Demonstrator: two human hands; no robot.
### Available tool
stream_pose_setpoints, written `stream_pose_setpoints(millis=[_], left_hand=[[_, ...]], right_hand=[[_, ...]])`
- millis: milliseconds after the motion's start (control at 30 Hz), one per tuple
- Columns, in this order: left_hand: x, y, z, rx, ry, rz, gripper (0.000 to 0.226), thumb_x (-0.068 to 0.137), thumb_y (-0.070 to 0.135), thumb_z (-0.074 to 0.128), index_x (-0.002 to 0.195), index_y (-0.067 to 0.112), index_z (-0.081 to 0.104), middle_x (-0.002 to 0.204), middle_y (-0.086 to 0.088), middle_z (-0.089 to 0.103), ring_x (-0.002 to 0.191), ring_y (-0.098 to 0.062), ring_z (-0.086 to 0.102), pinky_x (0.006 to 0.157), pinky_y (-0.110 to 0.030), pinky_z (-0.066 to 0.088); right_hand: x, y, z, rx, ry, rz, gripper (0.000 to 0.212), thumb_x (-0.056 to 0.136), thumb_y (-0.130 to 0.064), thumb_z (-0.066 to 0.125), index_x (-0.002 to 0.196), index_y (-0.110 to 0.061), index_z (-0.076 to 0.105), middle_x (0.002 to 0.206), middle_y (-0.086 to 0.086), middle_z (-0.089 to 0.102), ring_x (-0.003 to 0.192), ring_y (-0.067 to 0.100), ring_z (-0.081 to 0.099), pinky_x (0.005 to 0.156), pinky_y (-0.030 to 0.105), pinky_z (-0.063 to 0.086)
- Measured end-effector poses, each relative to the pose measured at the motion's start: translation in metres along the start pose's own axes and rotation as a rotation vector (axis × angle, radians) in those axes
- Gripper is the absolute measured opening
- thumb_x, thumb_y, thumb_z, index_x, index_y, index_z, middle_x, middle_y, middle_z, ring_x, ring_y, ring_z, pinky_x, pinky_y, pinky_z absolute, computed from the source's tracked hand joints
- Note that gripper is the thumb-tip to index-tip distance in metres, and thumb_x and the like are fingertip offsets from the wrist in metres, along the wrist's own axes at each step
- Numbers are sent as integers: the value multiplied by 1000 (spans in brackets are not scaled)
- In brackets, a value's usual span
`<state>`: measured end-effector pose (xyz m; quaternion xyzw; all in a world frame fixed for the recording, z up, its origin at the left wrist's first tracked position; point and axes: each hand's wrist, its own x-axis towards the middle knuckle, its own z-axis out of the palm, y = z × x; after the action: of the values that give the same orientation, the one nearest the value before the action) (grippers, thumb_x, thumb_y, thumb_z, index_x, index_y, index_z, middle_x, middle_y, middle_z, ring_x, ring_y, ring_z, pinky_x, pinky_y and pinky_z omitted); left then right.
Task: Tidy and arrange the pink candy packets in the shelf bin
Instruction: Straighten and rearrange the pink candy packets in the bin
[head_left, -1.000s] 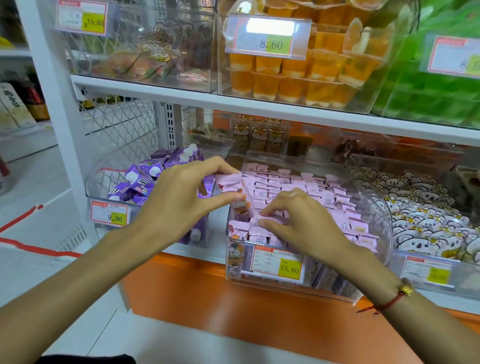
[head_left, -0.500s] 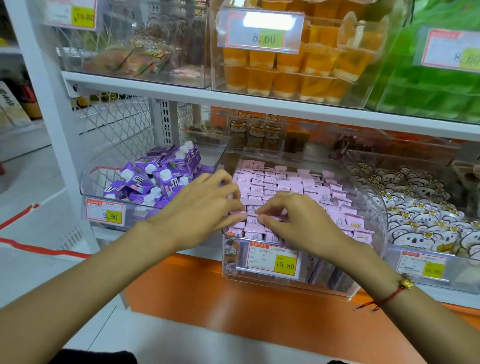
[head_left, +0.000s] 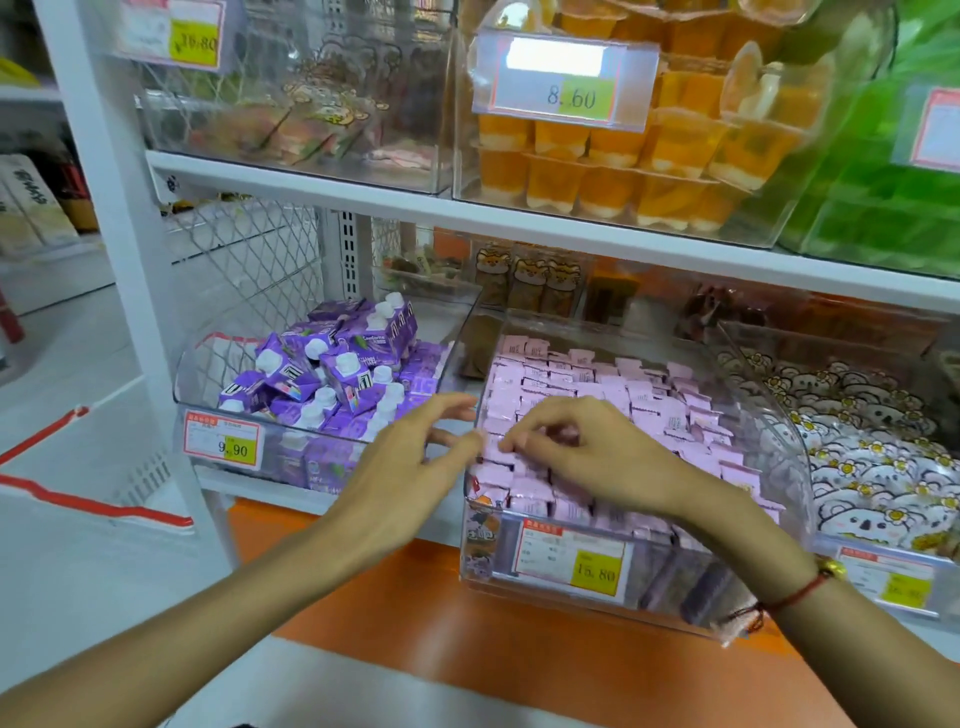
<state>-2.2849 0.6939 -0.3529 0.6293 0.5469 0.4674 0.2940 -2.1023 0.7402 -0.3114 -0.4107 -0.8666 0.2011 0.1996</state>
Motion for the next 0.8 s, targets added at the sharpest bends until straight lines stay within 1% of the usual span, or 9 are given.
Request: stream_pose_setpoints(millis=[67, 167, 267, 400, 500, 600, 667, 733, 800], left_hand=[[2, 0, 4, 31, 0, 1, 38, 82, 34, 68, 115, 40, 50, 111, 26, 57, 90, 14, 54, 82, -19, 46], [5, -3, 6, 81, 18, 7, 41, 81, 30, 71, 113, 40, 47, 108, 27, 54, 88, 16, 52, 76, -18, 46], [7, -4, 7, 98, 32, 18, 45, 79, 24, 72, 111, 41, 45, 104, 30, 53, 84, 17, 52, 70, -15, 44], [4, -5, 9, 107, 42, 52, 47, 78, 22, 72, 110, 44, 45, 104, 30, 54, 84, 17, 53, 65, -4, 40], [1, -3, 9, 67, 31, 61, 43, 80, 24, 71, 103, 49, 44, 105, 29, 55, 83, 15, 54, 69, -4, 41], [4, 2, 7, 3, 31, 3, 30, 82, 39, 66, 108, 42, 51, 106, 26, 58, 86, 13, 57, 80, -18, 46], [6, 8, 2, -9, 85, -28, 34, 85, 46, 58, 116, 35, 54, 113, 22, 57, 99, 10, 54, 87, -23, 44], [5, 14, -4, 8, 139, 59, 42, 86, 44, 59, 125, 33, 50, 124, 18, 51, 111, 4, 49, 92, -22, 41], [2, 21, -8, 49, 118, 226, 54, 82, 37, 67, 131, 32, 46, 129, 17, 45, 118, 4, 44, 97, -18, 39]], right_hand=[[10, 5, -1, -55, 96, 63, 14, 89, -31, 61, 96, -24, 70, 91, -9, 67, 78, 9, 59, 73, 30, 49], [22, 8, 6, -224, 82, 116, 21, 81, -45, 68, 94, -28, 68, 87, -9, 61, 78, 10, 54, 70, 30, 46], [28, 4, 9, -270, 84, 130, 22, 79, -46, 70, 92, -28, 70, 79, -13, 56, 73, 9, 50, 65, 27, 39], [23, 2, 17, -441, 214, -20, 22, 92, -39, 55, 89, -23, 70, 89, -7, 62, 81, 16, 55, 62, 29, 37], [19, 3, 25, -521, 276, -125, 23, 98, -33, 44, 96, -17, 61, 95, -2, 58, 90, 21, 55, 60, 30, 35], [16, 0, 20, -419, 424, -159, 21, 99, -31, 45, 97, -15, 59, 95, 1, 61, 80, 22, 59, 59, 35, 43], [12, -6, 13, -307, 591, -203, 17, 97, -27, 51, 95, -13, 61, 92, 1, 63, 72, 16, 58, 61, 35, 48], [8, -11, 3, -168, 796, -228, 14, 95, -21, 56, 93, -10, 63, 85, 0, 63, 69, 11, 56, 61, 22, 47], [5, -15, -8, 68, 950, -158, 14, 95, -21, 55, 91, -10, 64, 82, -1, 64, 68, 12, 60, 59, 18, 48]])
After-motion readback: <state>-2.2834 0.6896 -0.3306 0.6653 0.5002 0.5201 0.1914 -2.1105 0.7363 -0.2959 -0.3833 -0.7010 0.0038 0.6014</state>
